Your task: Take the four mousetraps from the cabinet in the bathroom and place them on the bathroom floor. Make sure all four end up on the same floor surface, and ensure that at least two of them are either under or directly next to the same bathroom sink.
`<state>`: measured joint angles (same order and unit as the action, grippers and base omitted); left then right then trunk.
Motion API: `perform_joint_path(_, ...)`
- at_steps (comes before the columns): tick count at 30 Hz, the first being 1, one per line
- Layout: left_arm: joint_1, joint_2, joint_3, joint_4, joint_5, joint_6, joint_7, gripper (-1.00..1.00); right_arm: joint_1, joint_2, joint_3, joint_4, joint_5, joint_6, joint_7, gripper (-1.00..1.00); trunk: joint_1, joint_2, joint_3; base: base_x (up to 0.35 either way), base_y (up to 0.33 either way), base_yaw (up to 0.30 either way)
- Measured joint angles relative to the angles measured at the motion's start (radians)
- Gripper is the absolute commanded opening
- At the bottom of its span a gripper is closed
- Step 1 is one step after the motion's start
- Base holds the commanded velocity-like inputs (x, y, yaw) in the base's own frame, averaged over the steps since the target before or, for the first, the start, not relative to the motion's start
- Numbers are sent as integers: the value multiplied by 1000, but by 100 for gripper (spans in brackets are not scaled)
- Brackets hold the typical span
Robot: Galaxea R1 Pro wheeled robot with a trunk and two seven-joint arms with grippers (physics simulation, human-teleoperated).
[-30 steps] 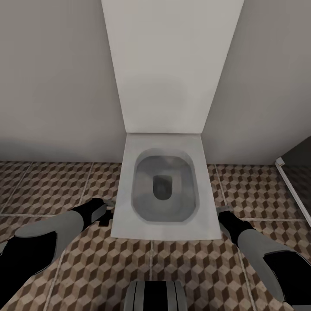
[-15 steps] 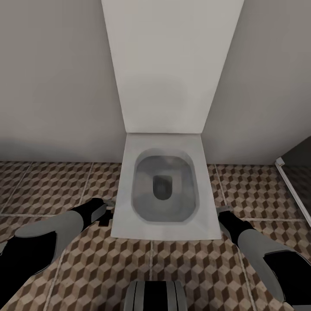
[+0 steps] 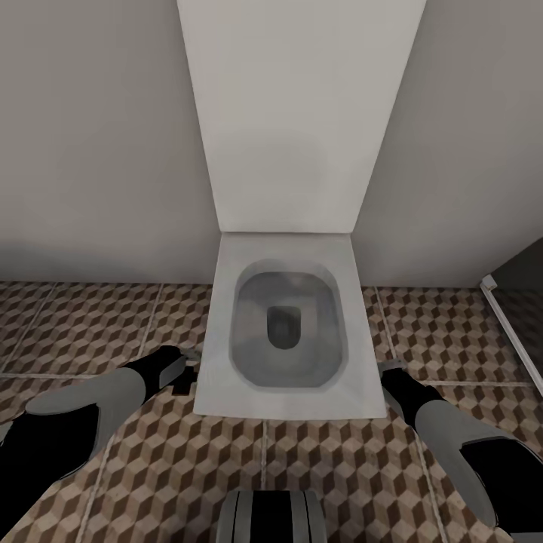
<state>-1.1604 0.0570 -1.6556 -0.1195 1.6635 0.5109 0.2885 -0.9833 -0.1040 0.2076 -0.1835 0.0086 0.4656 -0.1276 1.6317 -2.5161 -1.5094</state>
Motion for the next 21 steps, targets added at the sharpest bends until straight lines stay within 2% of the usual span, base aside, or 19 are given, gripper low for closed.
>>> perform_joint_path(21,0,0,1,0,2,0,-2,-100,0,-1,0,0,0,2,0,100,0,0,4,0,0,0)
